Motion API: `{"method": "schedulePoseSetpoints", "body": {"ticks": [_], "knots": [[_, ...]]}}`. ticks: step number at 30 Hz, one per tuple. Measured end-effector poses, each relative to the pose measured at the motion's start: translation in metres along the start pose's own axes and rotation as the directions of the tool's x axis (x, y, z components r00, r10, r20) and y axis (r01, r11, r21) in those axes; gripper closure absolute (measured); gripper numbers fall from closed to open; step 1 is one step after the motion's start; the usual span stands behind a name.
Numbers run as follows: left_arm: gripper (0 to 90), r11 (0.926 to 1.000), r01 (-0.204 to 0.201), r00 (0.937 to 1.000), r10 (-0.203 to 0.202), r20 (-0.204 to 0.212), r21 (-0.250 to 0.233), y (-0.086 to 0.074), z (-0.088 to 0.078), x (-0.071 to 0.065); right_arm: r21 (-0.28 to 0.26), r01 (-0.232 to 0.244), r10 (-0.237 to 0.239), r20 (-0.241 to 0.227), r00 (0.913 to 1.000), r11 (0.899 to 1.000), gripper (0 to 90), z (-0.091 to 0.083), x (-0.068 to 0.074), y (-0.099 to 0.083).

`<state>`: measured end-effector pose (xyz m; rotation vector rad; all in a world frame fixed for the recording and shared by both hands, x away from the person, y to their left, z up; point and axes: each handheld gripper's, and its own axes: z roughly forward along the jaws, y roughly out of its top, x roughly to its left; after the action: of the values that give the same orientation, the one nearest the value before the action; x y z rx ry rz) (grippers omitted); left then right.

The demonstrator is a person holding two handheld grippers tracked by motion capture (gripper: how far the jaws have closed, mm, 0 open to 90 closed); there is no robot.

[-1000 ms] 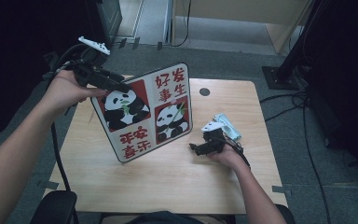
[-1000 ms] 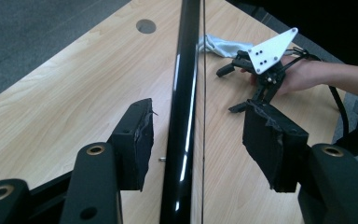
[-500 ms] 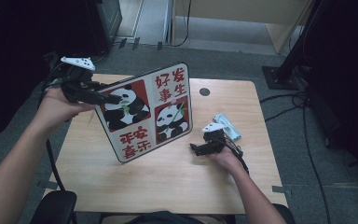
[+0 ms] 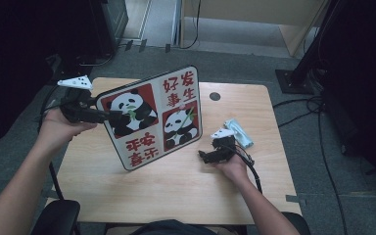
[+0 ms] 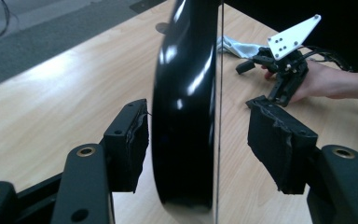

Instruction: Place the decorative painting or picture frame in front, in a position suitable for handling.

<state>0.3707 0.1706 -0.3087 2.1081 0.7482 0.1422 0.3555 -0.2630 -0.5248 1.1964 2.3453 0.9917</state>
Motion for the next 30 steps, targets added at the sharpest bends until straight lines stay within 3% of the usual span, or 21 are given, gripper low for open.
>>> {"method": "schedulePoseSetpoints", "body": {"ticks": [6, 9, 13, 19, 30], "knots": [[38.3, 0.9998, 0.015, 0.9997, -0.015, 0.019, -0.009, -0.015, 0.007, -0.002, -0.007, -0.008, 0.008, 0.009, 0.9999, 1.000, 2.1, 0.000, -0.001, 0.001], [39.1, 0.9998, 0.010, 0.9999, -0.010, 0.005, -0.017, -0.021, 0.011, -0.005, -0.018, -0.010, 0.010, 0.006, 0.9999, 1.000, 15.3, -0.002, -0.002, 0.003], [41.1, 0.9990, 0.042, 0.9987, -0.041, 0.028, -0.018, -0.028, 0.017, -0.007, -0.009, -0.015, 0.015, -0.009, 0.9998, 1.000, 17.3, -0.002, -0.005, 0.005], [43.7, 0.9976, 0.061, 0.9978, -0.060, 0.029, -0.034, -0.042, 0.023, -0.006, -0.033, -0.040, 0.039, -0.036, 0.9986, 0.999, 20.5, -0.010, -0.012, 0.010], [48.8, 0.9970, 0.062, 0.9979, -0.061, 0.022, -0.048, -0.058, 0.025, -0.007, -0.040, -0.028, 0.026, -0.053, 0.9982, 0.999, 28.2, -0.029, -0.034, 0.015]]}}
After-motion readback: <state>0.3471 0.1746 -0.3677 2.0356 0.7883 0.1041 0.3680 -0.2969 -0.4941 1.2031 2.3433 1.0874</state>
